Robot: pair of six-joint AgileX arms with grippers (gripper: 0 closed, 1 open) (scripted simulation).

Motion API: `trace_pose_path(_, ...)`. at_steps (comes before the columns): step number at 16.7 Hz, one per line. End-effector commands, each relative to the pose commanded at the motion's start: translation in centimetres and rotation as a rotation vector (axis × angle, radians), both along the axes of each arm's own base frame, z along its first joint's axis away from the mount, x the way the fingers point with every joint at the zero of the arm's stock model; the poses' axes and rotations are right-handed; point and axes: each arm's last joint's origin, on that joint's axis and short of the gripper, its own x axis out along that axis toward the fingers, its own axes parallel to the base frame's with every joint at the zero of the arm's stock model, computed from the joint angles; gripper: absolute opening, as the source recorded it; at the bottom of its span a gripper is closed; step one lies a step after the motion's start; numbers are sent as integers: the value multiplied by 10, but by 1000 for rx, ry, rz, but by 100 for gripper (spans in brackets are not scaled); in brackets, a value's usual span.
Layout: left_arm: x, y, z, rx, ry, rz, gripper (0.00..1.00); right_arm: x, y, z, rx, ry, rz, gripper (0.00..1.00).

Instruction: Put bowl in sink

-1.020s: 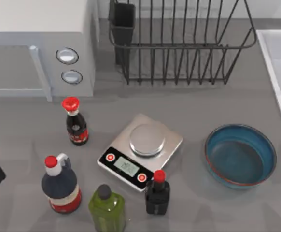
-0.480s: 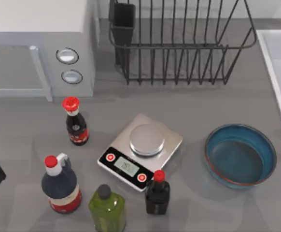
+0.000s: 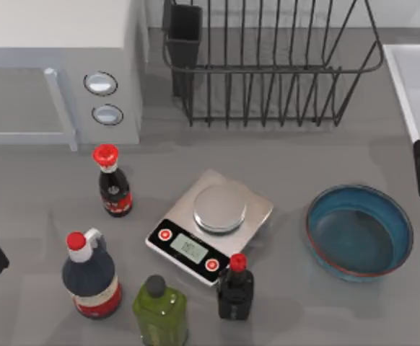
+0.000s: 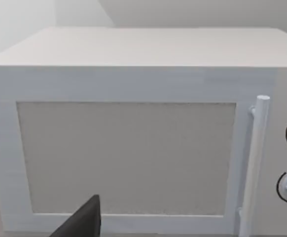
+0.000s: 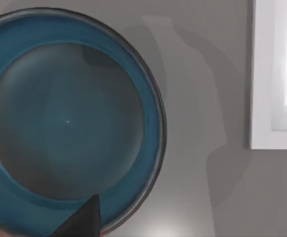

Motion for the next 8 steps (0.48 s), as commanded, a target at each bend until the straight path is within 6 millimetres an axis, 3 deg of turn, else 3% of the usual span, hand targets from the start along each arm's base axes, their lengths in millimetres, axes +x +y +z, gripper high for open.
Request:
trace_pose_path(4,0,0,0,0,0,0,100,38,21,-9,-35,208,6,100)
trace_pose_path(8,0,0,0,0,0,0,100,55,31,-15,-54,291,9,100)
